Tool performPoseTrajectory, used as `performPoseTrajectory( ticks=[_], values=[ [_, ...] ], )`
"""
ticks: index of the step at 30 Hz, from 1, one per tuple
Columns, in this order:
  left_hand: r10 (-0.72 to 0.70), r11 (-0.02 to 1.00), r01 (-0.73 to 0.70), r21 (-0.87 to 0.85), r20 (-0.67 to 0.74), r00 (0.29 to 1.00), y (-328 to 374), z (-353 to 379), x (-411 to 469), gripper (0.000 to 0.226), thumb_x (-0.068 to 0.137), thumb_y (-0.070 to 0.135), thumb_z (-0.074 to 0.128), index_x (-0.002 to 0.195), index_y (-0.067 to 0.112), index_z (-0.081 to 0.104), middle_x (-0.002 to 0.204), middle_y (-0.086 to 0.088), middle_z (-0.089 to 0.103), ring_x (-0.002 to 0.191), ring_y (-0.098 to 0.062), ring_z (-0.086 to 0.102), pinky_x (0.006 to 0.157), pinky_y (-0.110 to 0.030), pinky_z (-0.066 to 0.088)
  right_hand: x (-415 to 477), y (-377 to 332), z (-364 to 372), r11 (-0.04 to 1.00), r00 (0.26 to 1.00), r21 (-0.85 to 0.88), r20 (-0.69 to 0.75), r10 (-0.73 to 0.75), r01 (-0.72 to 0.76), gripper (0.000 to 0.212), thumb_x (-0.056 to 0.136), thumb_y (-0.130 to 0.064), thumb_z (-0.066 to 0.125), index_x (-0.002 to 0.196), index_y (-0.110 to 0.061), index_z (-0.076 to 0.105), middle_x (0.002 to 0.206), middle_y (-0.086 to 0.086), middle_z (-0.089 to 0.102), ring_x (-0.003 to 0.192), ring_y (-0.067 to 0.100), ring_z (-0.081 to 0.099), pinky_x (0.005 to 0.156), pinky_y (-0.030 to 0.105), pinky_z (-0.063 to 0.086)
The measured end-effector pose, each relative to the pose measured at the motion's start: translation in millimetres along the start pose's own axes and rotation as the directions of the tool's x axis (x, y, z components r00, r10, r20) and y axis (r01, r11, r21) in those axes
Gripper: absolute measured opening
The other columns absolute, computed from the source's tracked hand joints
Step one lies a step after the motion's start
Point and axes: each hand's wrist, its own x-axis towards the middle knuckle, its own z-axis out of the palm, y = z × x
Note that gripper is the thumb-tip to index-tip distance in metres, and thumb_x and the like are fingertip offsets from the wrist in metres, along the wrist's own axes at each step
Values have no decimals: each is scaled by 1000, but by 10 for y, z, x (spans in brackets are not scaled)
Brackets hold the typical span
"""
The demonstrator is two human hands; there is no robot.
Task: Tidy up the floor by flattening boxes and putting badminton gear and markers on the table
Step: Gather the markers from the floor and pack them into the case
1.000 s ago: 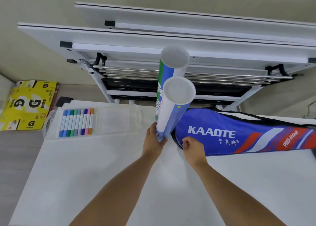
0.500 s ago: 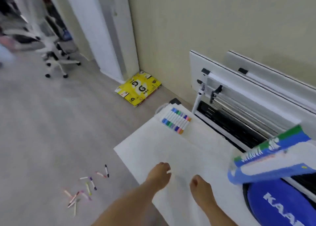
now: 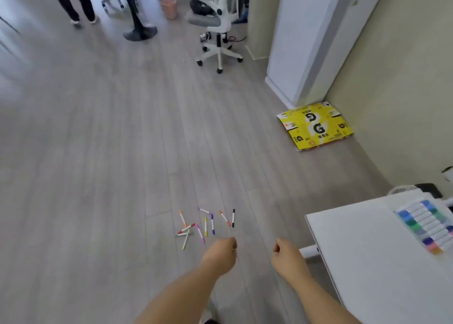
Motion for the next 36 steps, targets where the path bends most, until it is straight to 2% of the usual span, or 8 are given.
performPoseTrajectory(
  ticks=[3,9,12,18,21,27,32,36],
  values=[
    [-123,992,122,-36,-35,992,-594,-169,88,24,98,21,41,113,17,60,114,-10,63,102,-30,61,86,-33,50,237,-542,288,998,997,-40,57,-51,53,12,85,-20,50,75,-17,44,77,3,53,73,28,47,64,35,36],
    [-332,933,324,-153,-25,943,-1419,-144,513,28,96,18,42,121,25,53,107,-9,65,95,-28,65,84,-39,56,895,-1084,899,981,969,-125,215,-119,149,28,87,-34,45,66,-17,40,66,0,51,65,23,47,57,32,35],
    [-358,928,353,-119,-22,934,-1809,27,834,32,97,12,41,126,23,50,112,-9,64,97,-27,63,86,-39,55,1362,-1188,1345,966,949,-167,278,-147,198,28,86,-35,45,64,-17,42,67,-1,51,67,23,49,58,30,37],
    [-462,874,449,-186,-28,887,-2856,702,1666,29,95,22,40,115,23,62,115,-1,64,100,-23,62,88,-35,52,2375,-1258,2635,920,912,-273,375,-166,280,30,86,-37,43,64,-17,41,75,2,53,75,27,50,64,30,41],
    [-471,871,456,-183,-47,881,-3497,1166,2208,28,96,23,40,114,23,61,113,0,64,97,-23,62,87,-36,53,2919,-1199,3480,895,896,-312,408,-175,317,28,87,-35,42,67,-15,44,85,8,63,77,29,52,63,30,40],
    [-338,941,339,-20,-163,927,-4760,2160,3473,24,98,25,43,115,24,59,111,-2,62,97,-25,58,83,-39,52,4161,-1103,5164,851,897,-354,356,-261,388,31,92,-35,44,96,-13,65,103,13,69,99,34,63,74,33,48],
    [-121,990,138,25,-338,933,-5493,2809,4464,33,93,18,52,125,23,58,124,1,57,114,-27,52,89,-39,46,5062,-1052,6221,812,875,-339,276,-397,475,19,92,-32,46,86,-18,56,98,8,66,95,32,62,69,35,45],
    [58,994,-11,112,-425,903,-5718,3270,4962,30,84,22,63,114,22,60,110,0,59,104,-26,55,86,-37,49,5638,-1077,6694,728,809,-364,154,-568,581,16,90,-26,49,77,-18,53,86,6,60,82,31,60,67,38,44]
  ],
)
